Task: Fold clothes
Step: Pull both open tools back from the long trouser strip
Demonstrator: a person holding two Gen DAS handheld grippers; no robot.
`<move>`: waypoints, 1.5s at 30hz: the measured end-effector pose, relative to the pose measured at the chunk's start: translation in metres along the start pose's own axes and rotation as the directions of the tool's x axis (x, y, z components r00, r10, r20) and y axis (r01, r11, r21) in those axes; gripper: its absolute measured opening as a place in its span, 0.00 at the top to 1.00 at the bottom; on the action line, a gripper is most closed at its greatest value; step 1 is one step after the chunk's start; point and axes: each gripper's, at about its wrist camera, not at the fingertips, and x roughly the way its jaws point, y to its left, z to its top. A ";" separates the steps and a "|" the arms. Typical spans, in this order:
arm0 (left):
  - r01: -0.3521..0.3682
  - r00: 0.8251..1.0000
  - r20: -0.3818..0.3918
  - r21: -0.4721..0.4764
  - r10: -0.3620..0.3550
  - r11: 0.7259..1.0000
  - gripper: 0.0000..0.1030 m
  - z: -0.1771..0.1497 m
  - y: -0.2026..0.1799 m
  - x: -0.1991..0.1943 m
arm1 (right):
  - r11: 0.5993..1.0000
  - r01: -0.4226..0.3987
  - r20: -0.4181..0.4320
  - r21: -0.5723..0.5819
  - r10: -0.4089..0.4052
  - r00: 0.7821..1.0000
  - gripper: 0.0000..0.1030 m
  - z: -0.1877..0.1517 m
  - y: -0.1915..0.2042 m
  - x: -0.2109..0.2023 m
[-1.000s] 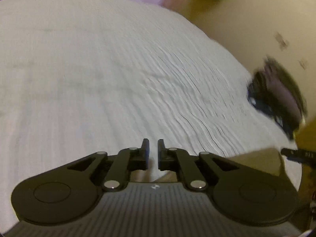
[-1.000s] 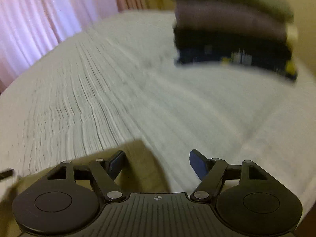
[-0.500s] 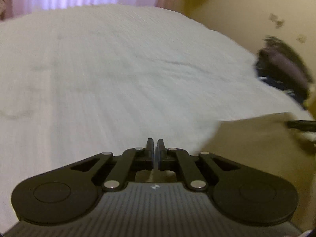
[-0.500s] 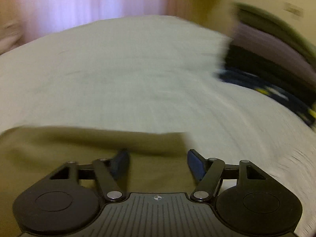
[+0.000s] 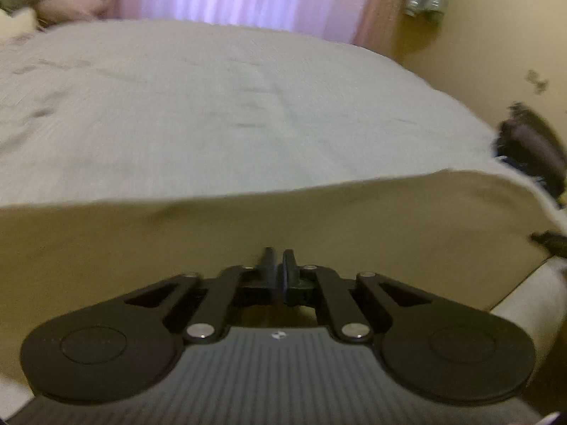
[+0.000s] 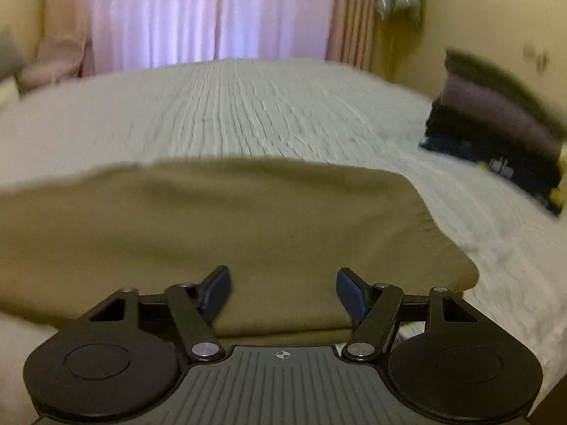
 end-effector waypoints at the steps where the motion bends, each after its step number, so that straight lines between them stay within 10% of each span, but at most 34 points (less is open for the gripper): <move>1: -0.038 0.999 0.032 0.002 0.038 0.999 0.98 -0.008 0.014 -0.008 | 1.000 0.023 0.022 0.013 -0.023 0.999 0.34 -0.005 -0.002 0.001; 7: -0.233 0.956 0.141 -0.163 0.257 0.959 0.95 -0.023 0.103 -0.047 | 0.988 0.121 0.069 0.092 -0.128 0.989 0.34 -0.015 -0.019 -0.009; 11: -0.408 0.893 0.070 -0.296 0.445 0.864 0.97 -0.024 0.129 -0.076 | 0.971 0.147 0.023 0.190 -0.154 0.988 0.34 -0.005 -0.026 -0.047; 15: -0.367 0.903 0.116 -0.297 0.415 0.882 0.90 -0.030 0.090 -0.126 | 0.947 0.089 0.023 0.308 -0.100 0.995 0.34 -0.001 -0.015 -0.113; 18: -0.258 0.946 0.102 -0.333 0.307 0.907 0.81 -0.047 0.043 -0.146 | 0.942 0.013 -0.001 0.336 -0.013 1.000 0.34 -0.015 0.008 -0.142; 25: -0.204 0.978 -0.017 -0.315 0.209 0.927 0.70 -0.087 -0.063 -0.181 | 0.964 -0.147 -0.048 0.219 0.162 0.986 0.34 -0.040 0.076 -0.202; 33: -0.239 0.963 0.091 -0.138 0.252 0.961 0.54 -0.088 -0.151 -0.236 | 0.965 -0.178 0.045 0.195 0.172 0.984 0.34 -0.031 0.084 -0.268; 45: -0.291 0.955 0.060 0.001 0.290 0.957 0.53 -0.114 -0.192 -0.233 | 0.964 -0.111 0.039 0.241 0.105 0.994 0.34 -0.048 0.061 -0.304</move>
